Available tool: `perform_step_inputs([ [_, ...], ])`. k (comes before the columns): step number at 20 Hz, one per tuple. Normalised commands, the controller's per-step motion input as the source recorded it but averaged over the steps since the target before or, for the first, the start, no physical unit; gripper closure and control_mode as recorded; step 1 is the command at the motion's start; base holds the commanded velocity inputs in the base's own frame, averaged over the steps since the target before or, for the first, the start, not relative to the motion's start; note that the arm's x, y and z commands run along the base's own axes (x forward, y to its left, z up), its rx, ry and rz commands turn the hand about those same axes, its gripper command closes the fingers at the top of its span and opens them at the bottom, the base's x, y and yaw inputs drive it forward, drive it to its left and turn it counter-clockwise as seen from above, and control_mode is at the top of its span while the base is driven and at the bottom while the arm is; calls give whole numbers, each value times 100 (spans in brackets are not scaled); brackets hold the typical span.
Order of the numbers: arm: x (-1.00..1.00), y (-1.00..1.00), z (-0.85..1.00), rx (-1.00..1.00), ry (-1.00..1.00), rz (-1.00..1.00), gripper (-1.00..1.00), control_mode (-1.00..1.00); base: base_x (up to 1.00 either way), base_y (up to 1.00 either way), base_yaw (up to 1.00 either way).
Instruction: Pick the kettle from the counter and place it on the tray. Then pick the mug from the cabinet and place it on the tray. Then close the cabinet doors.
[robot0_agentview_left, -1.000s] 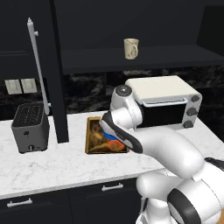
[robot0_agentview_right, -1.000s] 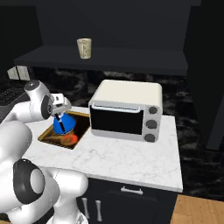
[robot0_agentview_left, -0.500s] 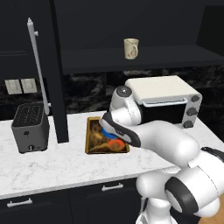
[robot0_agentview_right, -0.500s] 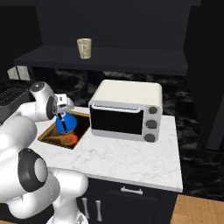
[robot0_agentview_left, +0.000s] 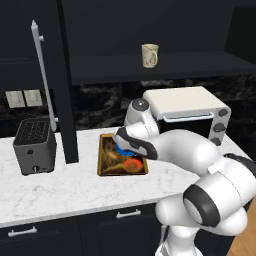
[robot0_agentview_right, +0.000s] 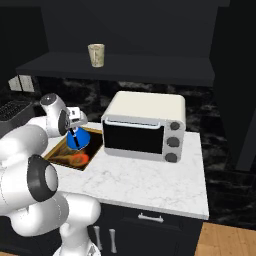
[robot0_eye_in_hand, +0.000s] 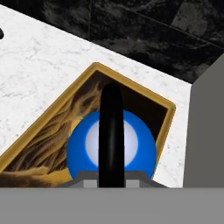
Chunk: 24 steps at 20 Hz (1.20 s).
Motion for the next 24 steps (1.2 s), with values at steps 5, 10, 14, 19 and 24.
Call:
perform_step_inputs([
  [5,18,0,-10,5,0,0,100,-100,0,0,0],
  [10,17,0,-11,0,-8,0,100,-100,0,0,0],
  [14,9,0,-18,0,-5,0,100,-100,0,0,0],
  [19,6,0,-17,1,-2,0,100,-100,0,0,0],
  [24,13,0,-13,0,0,0,100,-100,0,0,0],
])
